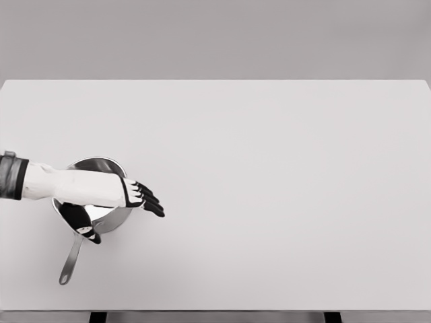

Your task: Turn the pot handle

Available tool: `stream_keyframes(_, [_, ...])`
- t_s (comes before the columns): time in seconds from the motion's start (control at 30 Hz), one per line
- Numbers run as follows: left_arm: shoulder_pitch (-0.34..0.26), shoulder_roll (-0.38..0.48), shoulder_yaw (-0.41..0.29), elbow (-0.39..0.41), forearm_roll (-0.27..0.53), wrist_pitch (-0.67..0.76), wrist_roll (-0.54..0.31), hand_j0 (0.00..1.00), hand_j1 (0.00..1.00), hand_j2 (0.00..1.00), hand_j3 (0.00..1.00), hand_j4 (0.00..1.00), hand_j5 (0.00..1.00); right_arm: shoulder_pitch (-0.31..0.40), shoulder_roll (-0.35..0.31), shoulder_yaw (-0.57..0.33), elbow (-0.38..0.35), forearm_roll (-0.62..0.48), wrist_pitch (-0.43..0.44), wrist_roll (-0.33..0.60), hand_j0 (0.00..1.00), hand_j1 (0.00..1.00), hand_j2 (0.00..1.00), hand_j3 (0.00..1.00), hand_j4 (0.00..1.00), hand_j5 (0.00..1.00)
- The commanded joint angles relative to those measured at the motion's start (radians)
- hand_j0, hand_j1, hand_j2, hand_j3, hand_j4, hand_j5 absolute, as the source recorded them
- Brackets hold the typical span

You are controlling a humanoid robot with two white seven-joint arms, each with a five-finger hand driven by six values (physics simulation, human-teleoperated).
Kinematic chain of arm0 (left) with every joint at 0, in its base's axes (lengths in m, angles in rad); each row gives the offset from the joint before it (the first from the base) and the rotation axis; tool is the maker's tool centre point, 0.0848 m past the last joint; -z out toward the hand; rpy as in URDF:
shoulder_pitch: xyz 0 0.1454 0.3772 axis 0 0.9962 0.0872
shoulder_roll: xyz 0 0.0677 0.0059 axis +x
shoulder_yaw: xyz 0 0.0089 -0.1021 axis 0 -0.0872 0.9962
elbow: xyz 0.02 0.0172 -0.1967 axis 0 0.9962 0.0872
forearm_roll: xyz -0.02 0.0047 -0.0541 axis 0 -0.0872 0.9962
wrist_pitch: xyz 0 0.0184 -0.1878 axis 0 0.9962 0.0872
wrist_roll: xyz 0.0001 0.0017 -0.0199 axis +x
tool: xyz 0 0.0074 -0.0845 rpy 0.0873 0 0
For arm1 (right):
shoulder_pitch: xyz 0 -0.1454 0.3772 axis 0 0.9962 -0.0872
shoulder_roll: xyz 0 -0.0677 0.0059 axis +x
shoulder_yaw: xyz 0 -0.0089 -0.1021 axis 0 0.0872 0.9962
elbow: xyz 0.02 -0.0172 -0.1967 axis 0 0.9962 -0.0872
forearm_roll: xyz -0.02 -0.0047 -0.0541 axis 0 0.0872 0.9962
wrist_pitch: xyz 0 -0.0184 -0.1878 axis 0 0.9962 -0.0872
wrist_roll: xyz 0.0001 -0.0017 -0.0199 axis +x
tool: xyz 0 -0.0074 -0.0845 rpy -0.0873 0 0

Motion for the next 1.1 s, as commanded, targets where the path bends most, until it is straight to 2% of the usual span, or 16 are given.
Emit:
stream_keyframes(0.0, [0.006, -0.011, 0.0, 0.0, 0.004, 0.002, -0.001, 1.0, 1.0, 1.0, 1.0, 1.0, 1.0, 0.0, 0.0, 0.0, 0.0, -0.001, -0.002, 0.0, 1.0, 1.0, 1.0, 1.0, 1.0, 1.0])
stream_keyframes(0.1, [0.012, -0.003, -0.002, 0.0, 0.001, 0.002, -0.004, 1.0, 1.0, 1.0, 1.0, 1.0, 1.0, 0.0, 0.0, 0.0, 0.0, -0.001, 0.0, 0.0, 1.0, 1.0, 1.0, 1.0, 1.0, 1.0])
stream_keyframes(0.47, [0.014, 0.006, -0.009, 0.0, -0.148, 0.002, -0.005, 1.0, 1.0, 1.0, 1.0, 1.0, 1.0, 0.0, 0.0, -0.001, 0.0, -0.001, 0.0, 0.0, 1.0, 1.0, 1.0, 1.0, 1.0, 1.0])
stream_keyframes(1.07, [0.006, 0.012, 0.001, 0.0, -0.198, 0.002, -0.028, 1.0, 1.0, 1.0, 1.0, 1.0, 1.0, 0.0, 0.0, 0.0, 0.0, -0.001, 0.0, 0.0, 1.0, 1.0, 1.0, 1.0, 1.0, 1.0])
